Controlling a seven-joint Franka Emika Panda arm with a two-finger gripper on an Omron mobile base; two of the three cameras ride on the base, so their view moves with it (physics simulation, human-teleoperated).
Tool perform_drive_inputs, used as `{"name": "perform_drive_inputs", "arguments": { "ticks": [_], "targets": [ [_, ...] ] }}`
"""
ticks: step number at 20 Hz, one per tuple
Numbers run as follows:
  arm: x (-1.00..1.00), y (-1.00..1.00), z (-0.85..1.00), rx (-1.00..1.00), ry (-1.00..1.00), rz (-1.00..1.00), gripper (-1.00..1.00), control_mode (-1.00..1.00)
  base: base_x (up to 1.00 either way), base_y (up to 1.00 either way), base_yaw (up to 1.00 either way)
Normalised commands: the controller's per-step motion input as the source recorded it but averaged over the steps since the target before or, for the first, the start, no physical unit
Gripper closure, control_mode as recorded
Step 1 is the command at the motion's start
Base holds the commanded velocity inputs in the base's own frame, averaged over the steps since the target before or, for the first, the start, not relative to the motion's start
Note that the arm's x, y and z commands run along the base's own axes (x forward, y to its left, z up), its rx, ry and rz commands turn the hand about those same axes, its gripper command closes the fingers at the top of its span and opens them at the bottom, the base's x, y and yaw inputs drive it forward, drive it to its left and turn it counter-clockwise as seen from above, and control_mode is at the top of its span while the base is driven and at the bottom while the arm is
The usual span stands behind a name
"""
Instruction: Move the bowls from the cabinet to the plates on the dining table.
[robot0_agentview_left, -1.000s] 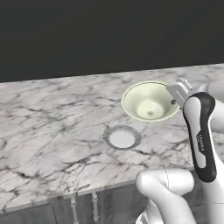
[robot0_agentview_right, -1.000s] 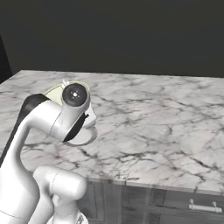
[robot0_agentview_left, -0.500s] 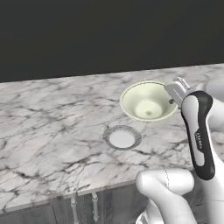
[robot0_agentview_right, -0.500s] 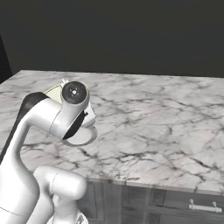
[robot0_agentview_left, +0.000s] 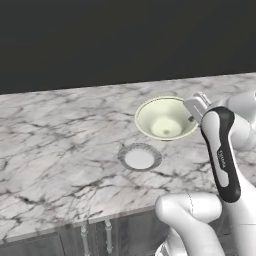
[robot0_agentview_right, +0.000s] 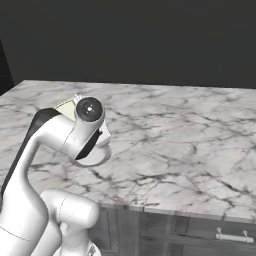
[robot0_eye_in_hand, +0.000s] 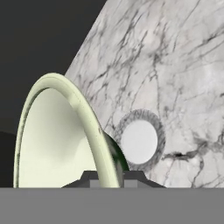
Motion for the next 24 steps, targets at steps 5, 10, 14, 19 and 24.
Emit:
{"name": "perform_drive_inputs", "arguments": {
  "ticks": [5,10,14,19,24],
  "targets": [
    [0.13,0.01,-0.31,0.05,0.00,0.02,1.00,-1.00,0.00,0.00,0.00],
    [0.26,0.04,-0.30,0.07,0.00,0.03,1.00,-1.00,0.00,0.00,0.00],
    [0.31,0.00,-0.28,0.09,0.03,0.05,1.00,-1.00,0.00,0.00,0.00],
    [0.25,0.02,-0.28,0.10,0.06,0.07,1.00,-1.00,0.00,0.00,0.00],
    [0.23,0.02,-0.28,0.09,0.09,0.07,1.00,-1.00,0.00,0.00,0.00]
  ]
}}
